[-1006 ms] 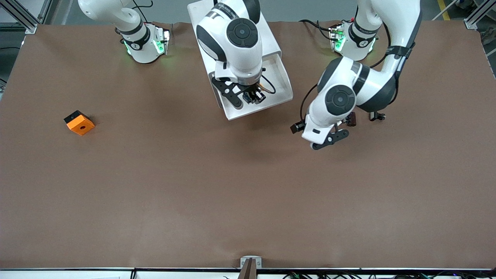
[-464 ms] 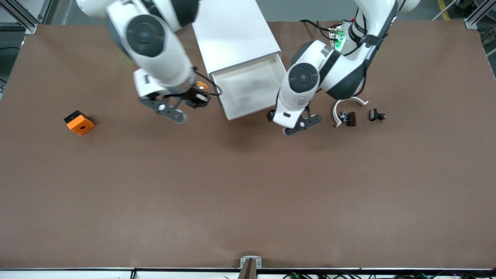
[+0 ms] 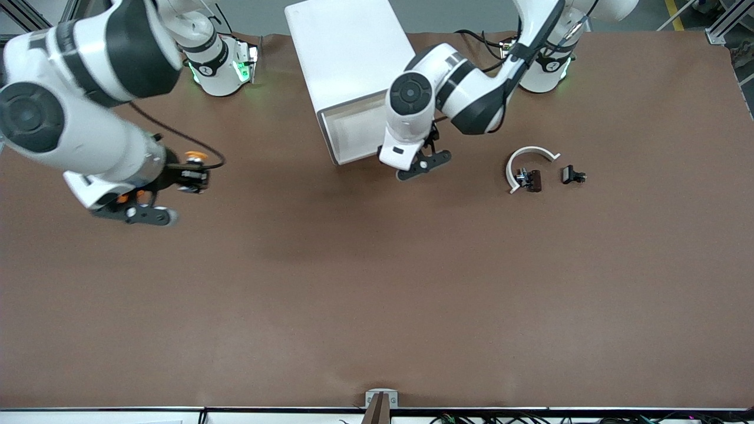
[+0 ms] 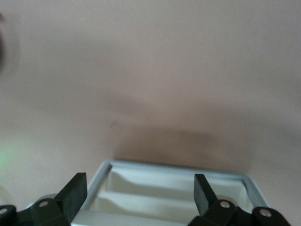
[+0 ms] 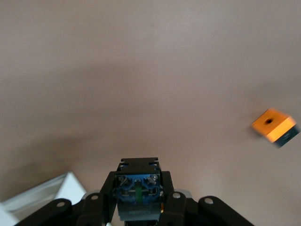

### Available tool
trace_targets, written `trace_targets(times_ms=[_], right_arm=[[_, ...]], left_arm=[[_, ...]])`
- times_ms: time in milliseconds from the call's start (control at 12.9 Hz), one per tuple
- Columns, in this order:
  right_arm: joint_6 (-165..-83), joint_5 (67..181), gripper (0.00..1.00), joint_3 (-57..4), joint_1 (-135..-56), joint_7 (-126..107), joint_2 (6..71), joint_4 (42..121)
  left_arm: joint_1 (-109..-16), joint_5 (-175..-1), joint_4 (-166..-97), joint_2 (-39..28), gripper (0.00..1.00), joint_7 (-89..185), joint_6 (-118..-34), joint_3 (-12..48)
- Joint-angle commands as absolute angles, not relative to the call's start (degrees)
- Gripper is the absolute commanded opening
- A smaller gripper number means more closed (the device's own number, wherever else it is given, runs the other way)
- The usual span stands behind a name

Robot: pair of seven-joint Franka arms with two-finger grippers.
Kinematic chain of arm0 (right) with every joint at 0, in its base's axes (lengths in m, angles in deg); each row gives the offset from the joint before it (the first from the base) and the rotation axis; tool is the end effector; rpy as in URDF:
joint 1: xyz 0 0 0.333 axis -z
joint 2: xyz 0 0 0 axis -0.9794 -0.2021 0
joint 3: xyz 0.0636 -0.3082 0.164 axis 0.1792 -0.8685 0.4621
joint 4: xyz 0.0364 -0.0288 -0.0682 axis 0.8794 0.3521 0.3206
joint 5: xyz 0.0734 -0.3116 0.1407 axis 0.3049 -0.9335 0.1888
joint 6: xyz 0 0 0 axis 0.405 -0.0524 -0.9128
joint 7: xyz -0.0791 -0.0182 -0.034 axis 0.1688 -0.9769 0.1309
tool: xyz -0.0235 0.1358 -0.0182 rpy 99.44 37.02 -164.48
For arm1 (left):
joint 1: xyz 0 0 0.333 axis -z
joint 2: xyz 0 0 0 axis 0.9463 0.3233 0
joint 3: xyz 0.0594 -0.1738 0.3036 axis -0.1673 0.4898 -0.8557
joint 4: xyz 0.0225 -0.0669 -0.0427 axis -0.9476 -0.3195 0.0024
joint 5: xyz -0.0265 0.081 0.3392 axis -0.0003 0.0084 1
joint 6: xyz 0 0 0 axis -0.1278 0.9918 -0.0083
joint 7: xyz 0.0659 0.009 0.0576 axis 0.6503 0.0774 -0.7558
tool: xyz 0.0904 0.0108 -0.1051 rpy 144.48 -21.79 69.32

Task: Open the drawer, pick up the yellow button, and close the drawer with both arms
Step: 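Push the drawer shut with the left gripper while the right gripper carries the button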

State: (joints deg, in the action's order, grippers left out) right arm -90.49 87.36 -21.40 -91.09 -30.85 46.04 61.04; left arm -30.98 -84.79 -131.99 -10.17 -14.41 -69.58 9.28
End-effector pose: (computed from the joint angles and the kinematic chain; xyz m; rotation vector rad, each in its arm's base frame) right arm 0.5646 0.1256 0.5457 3.0589 -0.1036 -0.3507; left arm 0.3856 -0.4567 0.3789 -2.9841 -0.5913 0.3489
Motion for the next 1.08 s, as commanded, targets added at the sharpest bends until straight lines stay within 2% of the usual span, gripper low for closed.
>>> trace_targets(times_ms=[0, 310, 774, 1006], right_arm=[[-94.34, 85.84, 0.19, -20.14, -85.92, -23.33, 47.71, 65.78], [-106.54, 85.66, 0.20, -20.23, -81.25, -17.35, 47.97, 75.26], [-129.92, 85.13, 0.22, -20.31, -77.82, -14.96, 47.54, 91.43], [-133.82, 84.69, 0.22, -20.57, -76.94, -15.31, 47.01, 94.79]], left_arm=[[-30.88, -86.18, -132.26, -10.42, 1.00, -18.37, -69.00, 12.90], [-30.80, -91.43, -132.44, -10.25, 1.00, -22.23, -68.21, 15.81], [-31.50, -96.73, -132.09, -10.07, 1.00, -22.86, -67.07, 15.82], [-35.17, -93.49, -131.91, -10.16, 1.00, -22.60, -66.11, 14.50]])
